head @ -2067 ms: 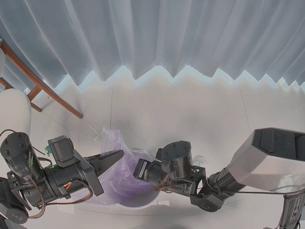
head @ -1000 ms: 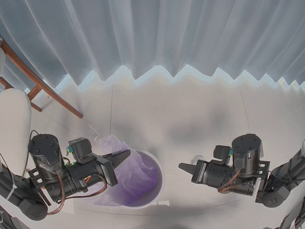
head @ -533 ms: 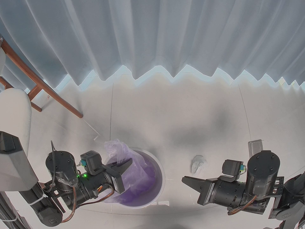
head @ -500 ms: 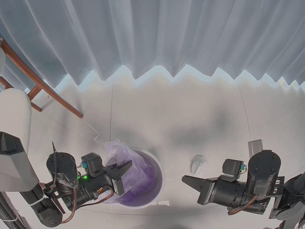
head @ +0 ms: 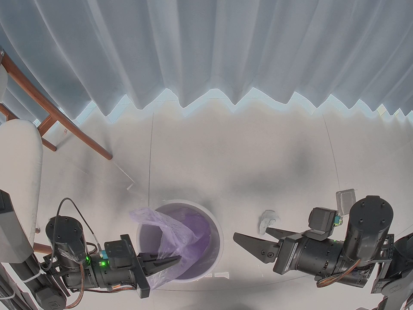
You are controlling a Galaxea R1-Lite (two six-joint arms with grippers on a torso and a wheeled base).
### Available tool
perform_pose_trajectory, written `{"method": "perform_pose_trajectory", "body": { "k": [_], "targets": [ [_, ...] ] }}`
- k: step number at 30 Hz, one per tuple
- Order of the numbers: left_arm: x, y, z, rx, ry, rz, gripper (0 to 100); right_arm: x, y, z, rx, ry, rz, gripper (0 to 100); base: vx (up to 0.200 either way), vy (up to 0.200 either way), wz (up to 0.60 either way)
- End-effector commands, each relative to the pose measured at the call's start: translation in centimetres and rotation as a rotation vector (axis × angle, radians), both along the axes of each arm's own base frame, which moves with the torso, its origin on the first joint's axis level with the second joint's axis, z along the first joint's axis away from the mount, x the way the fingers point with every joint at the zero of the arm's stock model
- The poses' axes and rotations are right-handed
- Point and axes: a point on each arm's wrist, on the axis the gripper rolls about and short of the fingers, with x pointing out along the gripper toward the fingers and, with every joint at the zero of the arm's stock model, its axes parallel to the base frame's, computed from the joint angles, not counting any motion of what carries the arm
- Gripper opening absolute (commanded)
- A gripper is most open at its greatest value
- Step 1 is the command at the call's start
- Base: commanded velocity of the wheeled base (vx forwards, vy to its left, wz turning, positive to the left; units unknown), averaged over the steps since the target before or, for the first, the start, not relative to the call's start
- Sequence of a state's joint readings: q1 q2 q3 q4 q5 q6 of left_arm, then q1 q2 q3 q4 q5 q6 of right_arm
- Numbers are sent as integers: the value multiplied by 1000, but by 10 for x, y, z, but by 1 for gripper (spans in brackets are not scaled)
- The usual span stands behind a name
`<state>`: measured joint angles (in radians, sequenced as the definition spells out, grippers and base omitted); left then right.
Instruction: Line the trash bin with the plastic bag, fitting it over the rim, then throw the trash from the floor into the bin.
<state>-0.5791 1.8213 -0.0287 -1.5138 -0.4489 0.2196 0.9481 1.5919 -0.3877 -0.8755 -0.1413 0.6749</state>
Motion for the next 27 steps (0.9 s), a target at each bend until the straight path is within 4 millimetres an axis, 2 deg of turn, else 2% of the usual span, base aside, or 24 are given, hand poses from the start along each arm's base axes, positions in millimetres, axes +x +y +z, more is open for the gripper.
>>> {"method": "perform_pose_trajectory", "body": {
  "k": [1, 3, 4, 7, 8, 11, 14, 16, 21, 23, 27],
  "targets": [
    [-8, 9, 2, 25, -28, -59, 0, 5, 8, 0, -18, -15, 9, 100, 0, 0, 0],
    [-7, 9, 1, 25, -26, -61, 0, 6, 10, 2, -17, -23, 11, 100, 0, 0, 0],
    [-7, 5, -4, 36, -5, -79, 0, 12, 19, 9, -19, -57, 22, 100, 0, 0, 0],
    [-9, 1, -5, 40, 1, -96, 0, 17, 26, 8, -35, -59, 29, 100, 0, 0, 0],
    [-11, -1, -6, 42, 5, -111, 0, 23, 34, 5, -67, -63, 34, 100, 0, 0, 0],
    [-11, -3, -8, 40, 23, -116, 0, 29, 41, -5, -99, -59, 39, 100, 0, 0, 0],
    [-13, -4, -7, 36, 21, -129, 0, 24, 37, -7, -107, -57, 46, 100, 0, 0, 0],
    [-11, -5, -2, 11, 11, -119, 0, 16, 29, -1, -96, -72, 51, 100, 0, 0, 0],
    [25, -26, 20, -54, -123, -111, 0, 11, 25, 4, -107, -62, 59, 100, 0, 0, 0],
    [29, -32, 21, -17, -124, -126, 0, 10, 25, 4, -110, -59, 62, 100, 0, 0, 0],
    [33, -35, 20, 210, -99, -207, 0, 7, 19, 16, -77, -88, 46, 100, 0, 0, 0]
  ]
}}
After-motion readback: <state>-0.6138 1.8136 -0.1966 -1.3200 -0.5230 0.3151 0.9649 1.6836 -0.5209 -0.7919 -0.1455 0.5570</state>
